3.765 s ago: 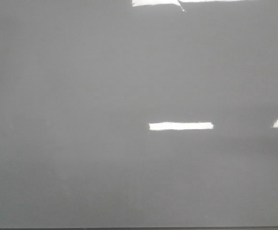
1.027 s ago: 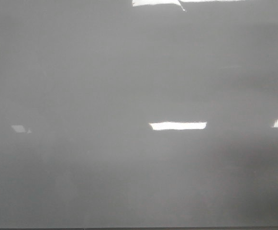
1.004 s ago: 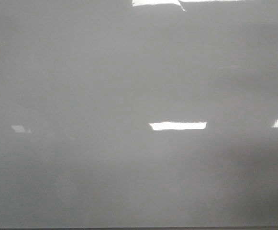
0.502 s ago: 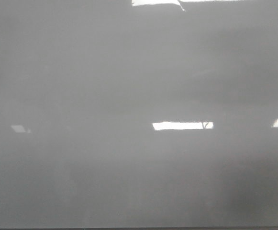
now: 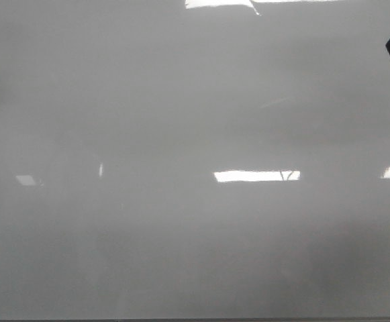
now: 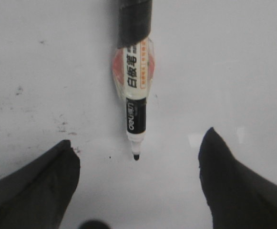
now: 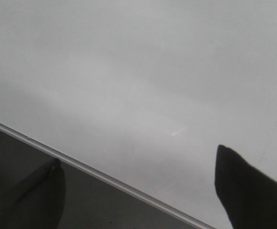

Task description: Write number 6 on whiteboard

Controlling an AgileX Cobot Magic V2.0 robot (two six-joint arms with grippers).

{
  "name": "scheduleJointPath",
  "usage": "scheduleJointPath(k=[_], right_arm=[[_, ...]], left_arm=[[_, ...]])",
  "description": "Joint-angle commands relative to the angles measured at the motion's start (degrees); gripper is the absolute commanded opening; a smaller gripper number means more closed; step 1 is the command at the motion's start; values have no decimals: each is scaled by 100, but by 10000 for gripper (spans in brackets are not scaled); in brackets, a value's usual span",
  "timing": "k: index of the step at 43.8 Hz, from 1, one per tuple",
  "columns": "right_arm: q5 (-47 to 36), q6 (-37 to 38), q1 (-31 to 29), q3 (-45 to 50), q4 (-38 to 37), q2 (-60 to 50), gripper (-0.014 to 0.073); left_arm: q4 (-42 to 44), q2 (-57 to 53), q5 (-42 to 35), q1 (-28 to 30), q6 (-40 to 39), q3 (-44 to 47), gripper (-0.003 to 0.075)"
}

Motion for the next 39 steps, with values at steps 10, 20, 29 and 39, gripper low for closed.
scheduleJointPath(k=[10, 20, 29, 39], right_arm=[[-411, -43, -8, -184, 27, -11, 654], [-411, -43, -8, -184, 27, -11, 654], [-411, -43, -8, -184, 27, -11, 654], [-415, -43, -8, -184, 27, -11, 654]], left_arm=[[-61, 612, -1345, -30, -50, -188, 512], [-61, 934, -1750, -30, -50, -188, 511], [-61, 1165, -2032, -30, -50, -188, 452], [-61, 1301, -2028, -30, -50, -188, 269]])
